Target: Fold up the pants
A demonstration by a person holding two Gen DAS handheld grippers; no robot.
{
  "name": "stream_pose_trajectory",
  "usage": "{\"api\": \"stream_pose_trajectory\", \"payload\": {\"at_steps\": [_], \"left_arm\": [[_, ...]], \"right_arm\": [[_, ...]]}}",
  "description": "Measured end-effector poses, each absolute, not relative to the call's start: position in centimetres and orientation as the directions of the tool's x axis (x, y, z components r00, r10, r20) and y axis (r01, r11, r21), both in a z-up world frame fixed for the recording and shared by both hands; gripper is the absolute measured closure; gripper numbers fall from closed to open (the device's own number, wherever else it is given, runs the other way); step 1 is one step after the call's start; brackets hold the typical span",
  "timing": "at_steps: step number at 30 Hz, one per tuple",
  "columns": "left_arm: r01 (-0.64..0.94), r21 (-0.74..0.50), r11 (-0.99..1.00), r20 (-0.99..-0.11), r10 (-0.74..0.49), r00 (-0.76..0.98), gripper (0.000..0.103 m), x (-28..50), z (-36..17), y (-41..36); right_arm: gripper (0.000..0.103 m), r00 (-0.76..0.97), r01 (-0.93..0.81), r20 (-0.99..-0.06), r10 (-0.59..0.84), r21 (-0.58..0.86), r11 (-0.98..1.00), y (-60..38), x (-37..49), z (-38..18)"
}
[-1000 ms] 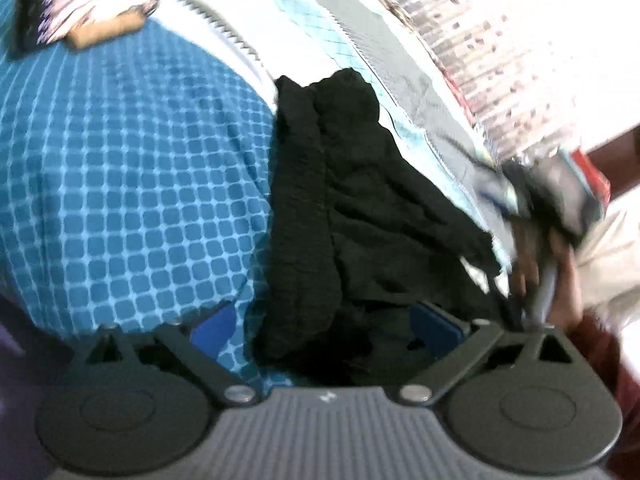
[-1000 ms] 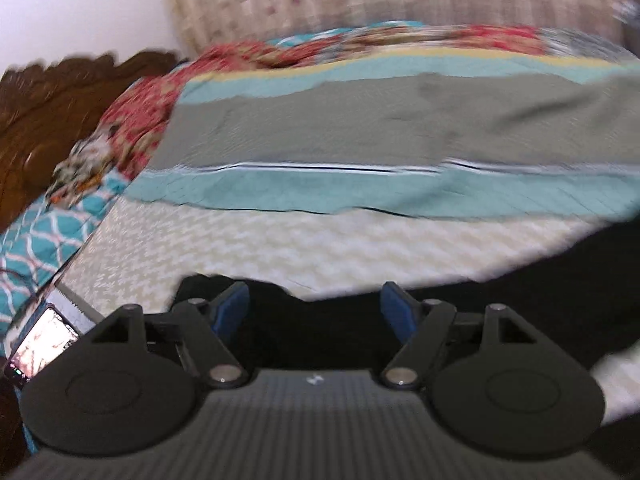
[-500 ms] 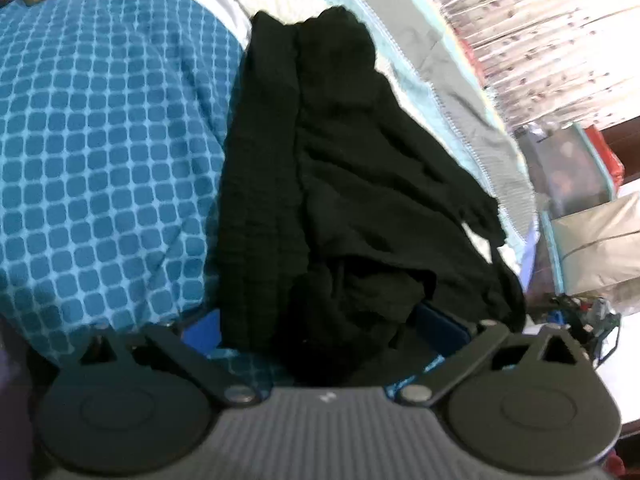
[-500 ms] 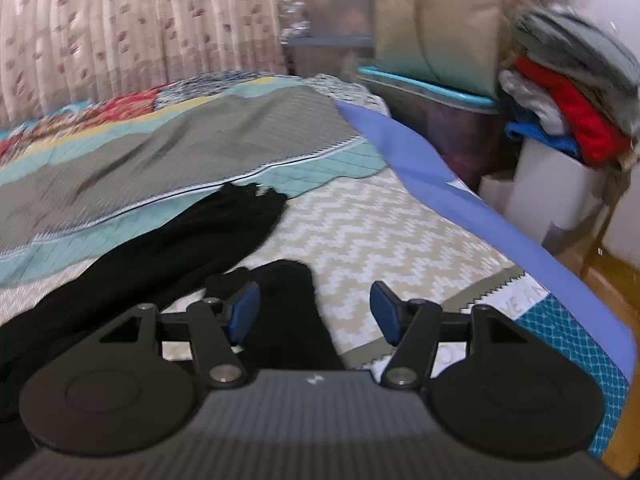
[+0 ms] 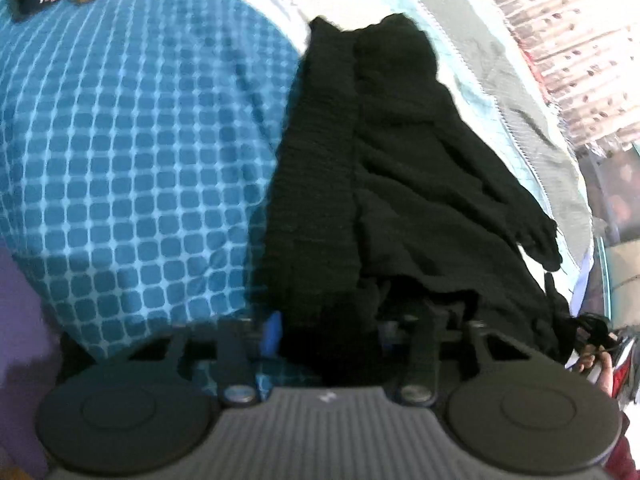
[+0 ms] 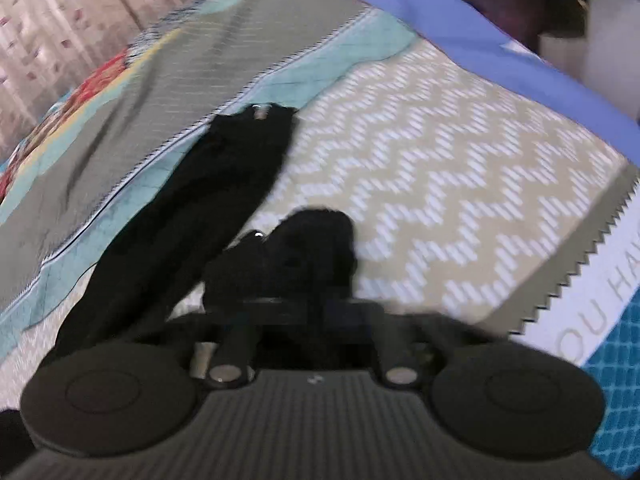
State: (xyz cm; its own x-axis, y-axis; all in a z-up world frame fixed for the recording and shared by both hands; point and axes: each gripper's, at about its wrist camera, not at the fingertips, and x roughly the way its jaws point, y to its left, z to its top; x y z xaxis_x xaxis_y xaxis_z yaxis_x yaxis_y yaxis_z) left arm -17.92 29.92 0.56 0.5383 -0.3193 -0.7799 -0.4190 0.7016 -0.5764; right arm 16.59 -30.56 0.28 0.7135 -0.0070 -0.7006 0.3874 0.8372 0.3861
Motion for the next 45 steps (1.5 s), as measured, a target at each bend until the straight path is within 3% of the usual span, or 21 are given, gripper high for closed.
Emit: {"api": "stream_pose_trajectory", "payload": {"at_steps": [4, 6, 10, 16, 19, 21, 27, 30, 35, 45], "left_arm": [[-0.386, -0.564, 0.73, -0.767, -0.289, 0.573, 0.067, -17.9, 2.7, 30.4], [-0.378, -0.561, 0.737, -0.761, -0.279, 0.586, 0.067, -18.1, 3.5, 31.0], [-0.367, -0.532, 0.763, -0.776, -0.266, 0.571, 0.067, -18.3, 4.4, 31.6], [-0.356, -0.413, 0.838, -0.868, -0.243, 0.433, 0.067, -18.7, 1.9, 30.5], [-0.361, -0.406, 0.839, -0.87, -0.235, 0.432, 0.064, -19.3, 1.6, 30.6], [-0.351, -0.41, 0.842, -0.863, -0.234, 0.447, 0.058, -19.9, 1.9, 30.6], [-0.307, -0.478, 0.823, -0.801, -0.266, 0.536, 0.048, -22.1, 4.6, 32.2], [-0.299, -0.476, 0.827, -0.767, -0.224, 0.602, 0.045, -22.6, 6.5, 33.3], [-0.311, -0.443, 0.841, -0.73, -0.137, 0.67, 0.042, -22.2, 9.1, 35.3], [-0.324, -0.412, 0.852, -0.741, -0.107, 0.663, 0.039, -17.7, 6.6, 33.8]], "right_arm": [[0.094, 0.863, 0.402, -0.49, -0.122, 0.522, 0.752, -35.0, 9.8, 4.8], [0.094, 0.871, 0.441, -0.451, -0.193, 0.545, 0.713, -37.6, 6.2, 5.9], [0.094, 0.845, 0.509, -0.459, -0.274, 0.535, 0.675, -41.2, -0.3, 5.5], [0.094, 0.724, 0.654, -0.623, -0.296, 0.483, 0.583, -43.3, -4.7, -0.3], [0.078, 0.668, 0.711, -0.67, -0.324, 0.445, 0.545, -43.2, -5.3, -1.9], [0.048, 0.669, 0.727, -0.655, -0.351, 0.48, 0.491, -43.4, -6.1, -1.8], [0.048, 0.604, 0.796, -0.594, -0.531, 0.426, 0.43, -42.7, -7.7, 1.5], [0.048, 0.639, 0.769, -0.538, -0.549, 0.426, 0.477, -41.8, -8.0, 2.7], [0.048, 0.754, 0.646, -0.504, -0.421, 0.453, 0.614, -38.2, -6.6, 4.0], [0.049, 0.82, 0.166, -0.564, 0.102, 0.404, 0.9, -23.6, -0.1, 1.6]]}}
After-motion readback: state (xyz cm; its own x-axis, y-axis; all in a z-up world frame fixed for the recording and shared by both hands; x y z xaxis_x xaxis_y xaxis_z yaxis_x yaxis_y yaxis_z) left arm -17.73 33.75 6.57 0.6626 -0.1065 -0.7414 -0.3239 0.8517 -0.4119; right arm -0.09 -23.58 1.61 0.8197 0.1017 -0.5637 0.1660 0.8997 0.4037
